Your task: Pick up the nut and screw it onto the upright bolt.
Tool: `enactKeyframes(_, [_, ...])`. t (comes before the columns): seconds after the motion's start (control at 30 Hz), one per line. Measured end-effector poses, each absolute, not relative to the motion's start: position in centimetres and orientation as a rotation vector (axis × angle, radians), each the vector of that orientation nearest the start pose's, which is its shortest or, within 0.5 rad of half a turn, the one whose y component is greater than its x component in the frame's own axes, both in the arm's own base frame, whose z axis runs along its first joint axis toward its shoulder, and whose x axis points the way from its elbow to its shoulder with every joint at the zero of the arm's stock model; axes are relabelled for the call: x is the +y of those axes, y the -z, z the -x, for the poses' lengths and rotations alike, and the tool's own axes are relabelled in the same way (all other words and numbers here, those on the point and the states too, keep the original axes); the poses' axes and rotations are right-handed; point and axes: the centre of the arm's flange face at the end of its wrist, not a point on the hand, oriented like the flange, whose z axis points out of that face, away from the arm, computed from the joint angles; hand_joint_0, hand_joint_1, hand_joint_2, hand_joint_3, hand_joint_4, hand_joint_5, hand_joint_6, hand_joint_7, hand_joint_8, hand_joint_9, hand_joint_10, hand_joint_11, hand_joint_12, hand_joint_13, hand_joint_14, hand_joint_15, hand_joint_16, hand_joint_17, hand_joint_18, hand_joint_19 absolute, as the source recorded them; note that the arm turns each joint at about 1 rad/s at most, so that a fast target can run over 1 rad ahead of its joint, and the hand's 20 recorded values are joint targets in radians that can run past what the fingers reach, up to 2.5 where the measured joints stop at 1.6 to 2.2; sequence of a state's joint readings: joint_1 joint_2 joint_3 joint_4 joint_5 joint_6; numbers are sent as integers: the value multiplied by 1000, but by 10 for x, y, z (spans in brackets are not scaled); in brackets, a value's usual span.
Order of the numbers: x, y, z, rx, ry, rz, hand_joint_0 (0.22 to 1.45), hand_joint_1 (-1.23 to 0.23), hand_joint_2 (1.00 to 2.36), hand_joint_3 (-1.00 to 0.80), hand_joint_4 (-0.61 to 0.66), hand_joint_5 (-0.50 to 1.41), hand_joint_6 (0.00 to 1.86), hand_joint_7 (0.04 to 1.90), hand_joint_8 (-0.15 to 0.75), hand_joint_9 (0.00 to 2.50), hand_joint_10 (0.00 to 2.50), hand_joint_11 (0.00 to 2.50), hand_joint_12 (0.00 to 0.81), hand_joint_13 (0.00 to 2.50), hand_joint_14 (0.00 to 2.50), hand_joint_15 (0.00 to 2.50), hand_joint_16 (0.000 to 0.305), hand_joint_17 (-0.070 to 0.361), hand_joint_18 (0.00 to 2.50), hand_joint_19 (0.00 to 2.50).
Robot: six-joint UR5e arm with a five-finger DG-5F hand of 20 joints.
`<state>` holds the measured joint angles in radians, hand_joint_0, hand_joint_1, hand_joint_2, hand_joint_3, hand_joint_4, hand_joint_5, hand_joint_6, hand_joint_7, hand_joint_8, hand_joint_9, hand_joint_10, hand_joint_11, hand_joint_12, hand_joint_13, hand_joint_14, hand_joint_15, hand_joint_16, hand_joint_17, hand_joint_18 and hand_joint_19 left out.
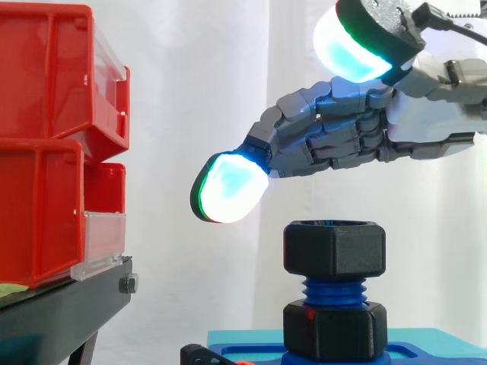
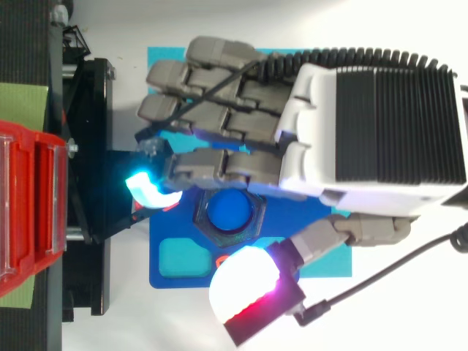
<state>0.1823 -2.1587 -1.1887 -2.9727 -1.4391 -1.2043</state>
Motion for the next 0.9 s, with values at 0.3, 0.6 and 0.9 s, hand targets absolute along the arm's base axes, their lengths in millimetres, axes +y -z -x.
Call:
enactKeyframes(0.3, [-5, -329, -727, 1623, -328, -242, 452, -14, 1000, -500, 209, -155, 502, 758, 203, 157, 0, 0, 317, 0, 0, 0, 47, 107, 0, 0])
enactKeyframes(0.6, [-9, -326, -723, 1657, -319, -245, 460, -46, 1000, -500, 243, -130, 503, 858, 225, 238, 0, 0, 314, 0, 0, 0, 44, 98, 0, 0])
enactKeyframes(0.9, [-15, -325, -723, 1660, -313, -251, 468, -68, 1000, -500, 269, -103, 504, 1011, 248, 321, 0, 0, 307, 2, 0, 0, 39, 87, 0, 0])
